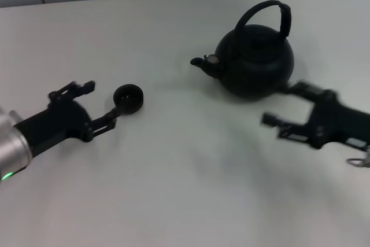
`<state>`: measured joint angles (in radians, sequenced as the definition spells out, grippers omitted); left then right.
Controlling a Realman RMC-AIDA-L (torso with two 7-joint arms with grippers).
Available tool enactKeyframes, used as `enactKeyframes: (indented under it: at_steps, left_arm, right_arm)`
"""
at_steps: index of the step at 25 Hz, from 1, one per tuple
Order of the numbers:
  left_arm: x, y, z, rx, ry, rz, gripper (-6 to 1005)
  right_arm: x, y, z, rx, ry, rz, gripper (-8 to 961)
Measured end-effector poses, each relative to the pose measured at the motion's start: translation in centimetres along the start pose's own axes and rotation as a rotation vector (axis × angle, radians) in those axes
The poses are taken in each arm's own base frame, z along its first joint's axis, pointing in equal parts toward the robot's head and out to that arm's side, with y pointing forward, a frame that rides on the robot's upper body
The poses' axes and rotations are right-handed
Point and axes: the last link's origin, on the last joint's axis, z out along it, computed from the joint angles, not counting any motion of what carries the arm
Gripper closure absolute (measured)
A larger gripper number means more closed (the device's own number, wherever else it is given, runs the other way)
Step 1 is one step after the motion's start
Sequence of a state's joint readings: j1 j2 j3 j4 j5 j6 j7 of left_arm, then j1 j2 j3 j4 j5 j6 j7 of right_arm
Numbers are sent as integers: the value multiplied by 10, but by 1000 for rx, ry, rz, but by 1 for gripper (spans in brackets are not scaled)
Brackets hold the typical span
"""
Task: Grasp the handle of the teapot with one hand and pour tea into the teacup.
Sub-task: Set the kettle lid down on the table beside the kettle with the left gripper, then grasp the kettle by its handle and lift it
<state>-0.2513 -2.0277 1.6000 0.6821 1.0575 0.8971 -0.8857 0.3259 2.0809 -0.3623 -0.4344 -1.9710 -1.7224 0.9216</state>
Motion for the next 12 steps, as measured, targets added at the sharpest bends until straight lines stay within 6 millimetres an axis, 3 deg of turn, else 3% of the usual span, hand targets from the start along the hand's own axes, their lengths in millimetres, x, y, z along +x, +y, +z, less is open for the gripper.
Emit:
enactKeyframes:
  at_steps: [7,11,12]
  left_arm:
    - [-8,1,-8,5,-20,-15,208]
    - [-10,3,-5,-2,-34,-3,208]
    - [-11,4,-4,-2,-41,0,208]
  right_arm:
    - [-2,-16,-43,363,-195,-15,126]
    - [-3,-33,-40,451,-191,-9,127]
    - [-4,-41,-32,466,-177,-8,127]
